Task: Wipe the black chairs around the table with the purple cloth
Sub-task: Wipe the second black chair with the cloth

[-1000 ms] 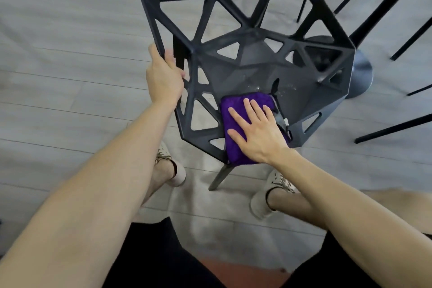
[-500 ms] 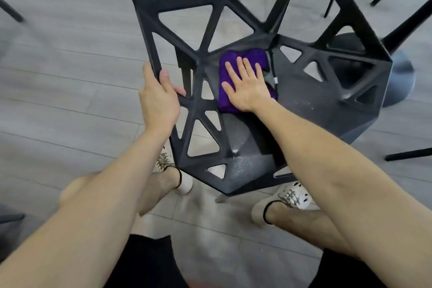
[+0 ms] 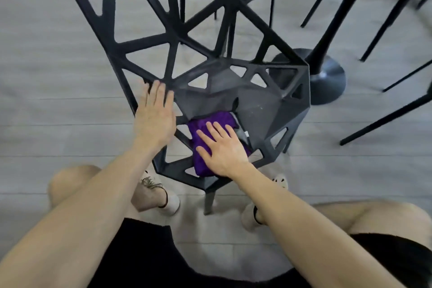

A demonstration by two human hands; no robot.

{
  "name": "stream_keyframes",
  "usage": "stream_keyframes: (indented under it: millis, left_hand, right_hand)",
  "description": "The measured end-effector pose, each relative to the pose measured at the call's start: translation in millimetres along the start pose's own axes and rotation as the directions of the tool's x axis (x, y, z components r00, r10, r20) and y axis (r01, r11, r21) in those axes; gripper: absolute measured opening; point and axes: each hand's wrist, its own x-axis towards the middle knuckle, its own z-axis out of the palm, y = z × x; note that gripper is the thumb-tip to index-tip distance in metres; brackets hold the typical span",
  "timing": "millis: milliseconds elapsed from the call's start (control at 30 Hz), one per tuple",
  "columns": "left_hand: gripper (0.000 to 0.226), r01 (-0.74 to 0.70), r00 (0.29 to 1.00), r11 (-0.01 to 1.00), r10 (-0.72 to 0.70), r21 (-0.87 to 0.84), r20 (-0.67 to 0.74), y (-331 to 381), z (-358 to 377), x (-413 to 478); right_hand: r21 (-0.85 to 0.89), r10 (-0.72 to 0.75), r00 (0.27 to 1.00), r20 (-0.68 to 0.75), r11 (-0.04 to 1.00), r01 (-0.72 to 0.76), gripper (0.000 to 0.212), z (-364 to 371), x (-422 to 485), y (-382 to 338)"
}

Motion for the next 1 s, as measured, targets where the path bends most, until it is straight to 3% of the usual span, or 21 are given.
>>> stream_keyframes:
  millis: [100,200,267,367,467,633,700,767,867,1000]
  left_hand:
    - [0.059,0.129,0.971,0.982,-0.096,-0.138,0.221,29.6,10.8,2.0]
    - [0.080,0.164,0.927,0.980,-0.113,-0.116,0.357,39.8,26.3,0.5]
    - [0.093,0.124,0.920,0.990,-0.089,-0.069,0.381,34.5,35.1,-4.2]
    - [0.090,0.078,0.927,0.995,-0.049,-0.062,0.373,28.6,38.9,-1.5]
    - [0.089,0.059,0.920,0.998,-0.048,-0.016,0.388,29.9,40.7,2.5]
    - [0.084,0.025,0.922,1.000,-0.024,0.002,0.387,28.2,36.8,-7.1]
    - [0.086,0.021,0.920,1.000,-0.021,0.005,0.392,27.7,36.2,-8.1]
    - [0.086,0.008,0.923,1.000,-0.007,-0.002,0.384,27.9,37.7,-9.4]
    - [0.082,0.000,0.929,1.000,0.008,-0.022,0.371,26.1,39.9,-10.4]
    - [0.080,0.024,0.935,1.000,-0.016,-0.017,0.353,26.2,42.5,-6.8]
  right_hand:
    - [0.003,0.061,0.998,-0.021,0.998,-0.061,0.071,-3.6,-12.6,22.6]
    - [-0.024,0.209,0.976,-0.065,0.977,-0.211,0.072,-16.9,-16.3,86.4]
    - [-0.026,0.319,0.946,-0.061,0.947,-0.321,0.074,-30.2,-8.3,133.3]
    - [-0.062,0.422,0.906,-0.035,0.904,-0.424,0.077,-43.8,23.1,165.3]
    - [-0.115,0.390,0.920,-0.030,0.913,-0.391,0.076,-40.9,60.2,134.0]
    - [0.000,0.132,0.990,0.045,0.991,-0.132,0.071,-9.3,57.1,4.0]
    - [0.026,0.041,0.997,0.064,0.999,-0.043,0.069,-5.6,34.4,-9.4]
    - [-0.012,0.011,1.000,0.027,1.000,-0.010,0.069,-5.8,8.2,13.7]
    - [-0.089,0.106,0.992,-0.065,0.990,-0.111,0.070,-22.9,-10.6,95.7]
    - [-0.128,0.313,0.950,0.022,0.943,-0.307,0.076,-60.9,24.9,187.2]
